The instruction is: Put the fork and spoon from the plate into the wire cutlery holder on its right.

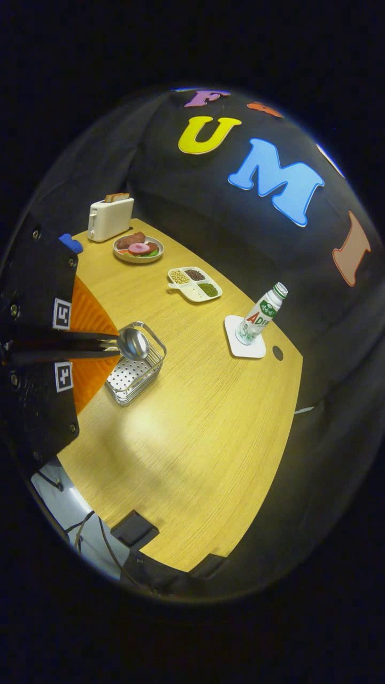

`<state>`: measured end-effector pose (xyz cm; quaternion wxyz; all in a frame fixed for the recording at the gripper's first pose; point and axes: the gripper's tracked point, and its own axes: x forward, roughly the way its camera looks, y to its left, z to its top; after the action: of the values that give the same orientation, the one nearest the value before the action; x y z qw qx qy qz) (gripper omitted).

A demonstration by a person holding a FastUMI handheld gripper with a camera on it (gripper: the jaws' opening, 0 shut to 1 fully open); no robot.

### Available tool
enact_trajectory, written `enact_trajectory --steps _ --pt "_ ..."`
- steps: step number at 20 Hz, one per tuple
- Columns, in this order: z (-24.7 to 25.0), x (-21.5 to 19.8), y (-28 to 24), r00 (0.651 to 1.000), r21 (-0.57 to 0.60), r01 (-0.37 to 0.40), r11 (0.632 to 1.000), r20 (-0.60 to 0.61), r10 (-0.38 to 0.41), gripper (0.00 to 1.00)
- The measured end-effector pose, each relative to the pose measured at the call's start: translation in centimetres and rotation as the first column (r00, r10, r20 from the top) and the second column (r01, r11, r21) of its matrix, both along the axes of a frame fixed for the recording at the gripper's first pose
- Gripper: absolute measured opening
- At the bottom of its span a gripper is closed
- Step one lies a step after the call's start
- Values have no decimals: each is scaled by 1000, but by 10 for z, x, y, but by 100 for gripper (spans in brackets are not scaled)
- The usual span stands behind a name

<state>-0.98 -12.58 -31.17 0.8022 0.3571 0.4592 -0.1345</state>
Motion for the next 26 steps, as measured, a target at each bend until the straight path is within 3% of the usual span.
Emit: enact_trajectory --steps 13,14,20,26 --pt "-19 -3 -9 997 -67 9 998 -75 -14 8" --pt "-17 -2 -7 998 -64 7 998 -69 -11 9" --pt "1 6 2 998 -92 -50 995 -42 47 44" --pt "10 8 36 993 -60 -114 992 -30 113 44"
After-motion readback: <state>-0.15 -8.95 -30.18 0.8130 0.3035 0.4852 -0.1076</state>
